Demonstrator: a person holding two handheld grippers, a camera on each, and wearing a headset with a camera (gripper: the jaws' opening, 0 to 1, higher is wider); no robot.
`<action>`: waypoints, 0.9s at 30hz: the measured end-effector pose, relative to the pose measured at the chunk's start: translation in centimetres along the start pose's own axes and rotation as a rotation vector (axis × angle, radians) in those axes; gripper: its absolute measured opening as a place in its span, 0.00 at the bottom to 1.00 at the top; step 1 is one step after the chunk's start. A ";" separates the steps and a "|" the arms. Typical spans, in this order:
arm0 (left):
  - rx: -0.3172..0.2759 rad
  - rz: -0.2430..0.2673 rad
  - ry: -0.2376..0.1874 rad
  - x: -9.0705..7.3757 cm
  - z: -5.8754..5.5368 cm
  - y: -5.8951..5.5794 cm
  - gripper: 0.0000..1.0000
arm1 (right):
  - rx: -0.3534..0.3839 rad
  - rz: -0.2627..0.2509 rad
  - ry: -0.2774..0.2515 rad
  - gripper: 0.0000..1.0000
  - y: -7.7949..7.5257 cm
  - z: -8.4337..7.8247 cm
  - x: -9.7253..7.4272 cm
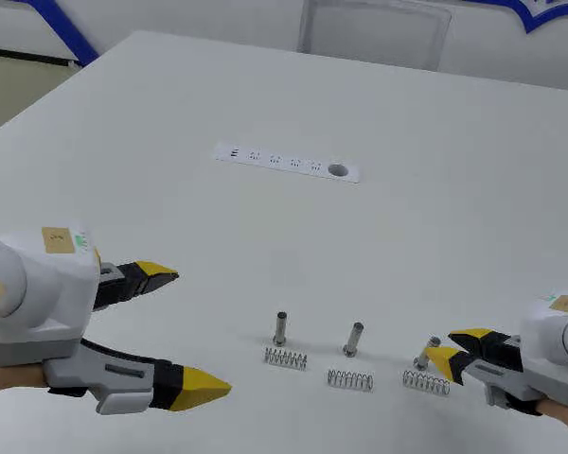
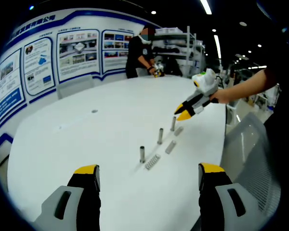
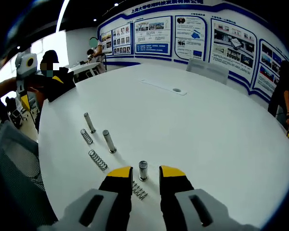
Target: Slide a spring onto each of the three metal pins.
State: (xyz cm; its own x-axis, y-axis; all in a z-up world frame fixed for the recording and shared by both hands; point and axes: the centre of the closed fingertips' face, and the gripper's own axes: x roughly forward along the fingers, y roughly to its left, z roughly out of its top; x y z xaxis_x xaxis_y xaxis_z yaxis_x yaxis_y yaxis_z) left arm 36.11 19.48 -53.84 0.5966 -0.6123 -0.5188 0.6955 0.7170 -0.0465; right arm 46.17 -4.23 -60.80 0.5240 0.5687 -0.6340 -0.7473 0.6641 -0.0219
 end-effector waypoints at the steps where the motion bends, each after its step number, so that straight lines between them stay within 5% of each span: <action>1: -0.001 -0.001 0.001 0.0 0.0 0.0 0.86 | -0.010 0.015 0.006 0.23 0.0 -0.1 -0.1; 10: -0.032 0.000 -0.042 0.0 0.8 0.1 0.83 | -0.255 0.179 0.184 0.26 1.5 -4.6 0.0; 15: -0.100 -0.022 -0.119 -0.1 2.1 0.0 0.81 | -0.234 0.186 0.198 0.26 1.3 -5.4 0.8; 20: -0.096 -0.008 -0.091 0.0 1.4 0.5 0.74 | -0.223 0.205 0.190 0.26 1.4 -4.9 1.5; 27: -0.117 -0.025 -0.088 0.1 1.1 0.2 0.69 | -0.267 0.254 0.241 0.25 1.8 -5.7 2.1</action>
State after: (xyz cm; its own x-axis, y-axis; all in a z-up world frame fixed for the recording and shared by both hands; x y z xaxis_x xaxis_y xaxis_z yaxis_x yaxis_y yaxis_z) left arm 36.78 19.22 -52.94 0.6162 -0.6536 -0.4395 0.6623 0.7320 -0.1600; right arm 43.60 -4.55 -66.57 0.2229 0.5472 -0.8068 -0.9362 0.3508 -0.0207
